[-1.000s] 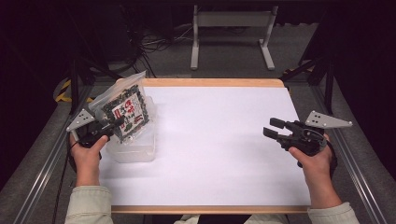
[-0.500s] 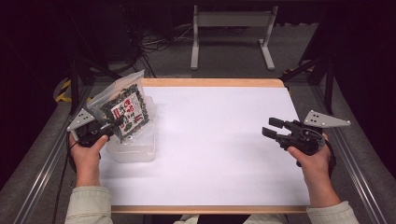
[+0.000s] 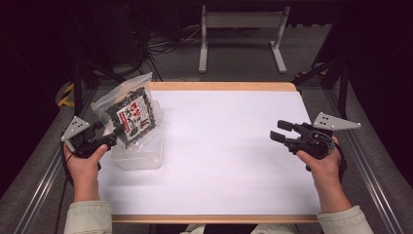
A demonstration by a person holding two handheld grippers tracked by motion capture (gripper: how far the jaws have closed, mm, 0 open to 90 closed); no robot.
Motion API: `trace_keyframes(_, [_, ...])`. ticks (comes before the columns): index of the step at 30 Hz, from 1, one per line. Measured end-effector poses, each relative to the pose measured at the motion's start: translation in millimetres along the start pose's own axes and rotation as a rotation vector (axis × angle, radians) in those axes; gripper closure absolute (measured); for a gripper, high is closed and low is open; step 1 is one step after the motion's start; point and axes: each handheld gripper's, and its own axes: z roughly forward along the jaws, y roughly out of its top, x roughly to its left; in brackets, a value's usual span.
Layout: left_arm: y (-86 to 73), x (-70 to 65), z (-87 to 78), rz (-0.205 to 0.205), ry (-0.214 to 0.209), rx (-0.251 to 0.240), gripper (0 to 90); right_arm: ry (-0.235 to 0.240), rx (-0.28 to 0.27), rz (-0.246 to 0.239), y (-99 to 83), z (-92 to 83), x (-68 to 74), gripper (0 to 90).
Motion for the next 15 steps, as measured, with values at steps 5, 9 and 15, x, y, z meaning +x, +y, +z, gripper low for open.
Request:
trace_keyframes(5, [3.2, -7.6, -13.4, -0.004, 0.042, 0.003, 22.3, 0.009, -0.003, 0.000, 1.9, 6.2, -2.6, 44.0])
trace_keyframes(9, [6.6, -17.0, -24.9, -0.005, 0.088, 0.036, 21.8, 0.016, -0.005, 0.001, 3.3, 11.0, -3.7, 43.4])
trace_keyframes(15, [10.2, -42.8, -36.9, 0.011, 0.124, 0.076, 20.0, 0.015, -0.005, 0.004, 3.5, 13.6, -6.4, 43.2])
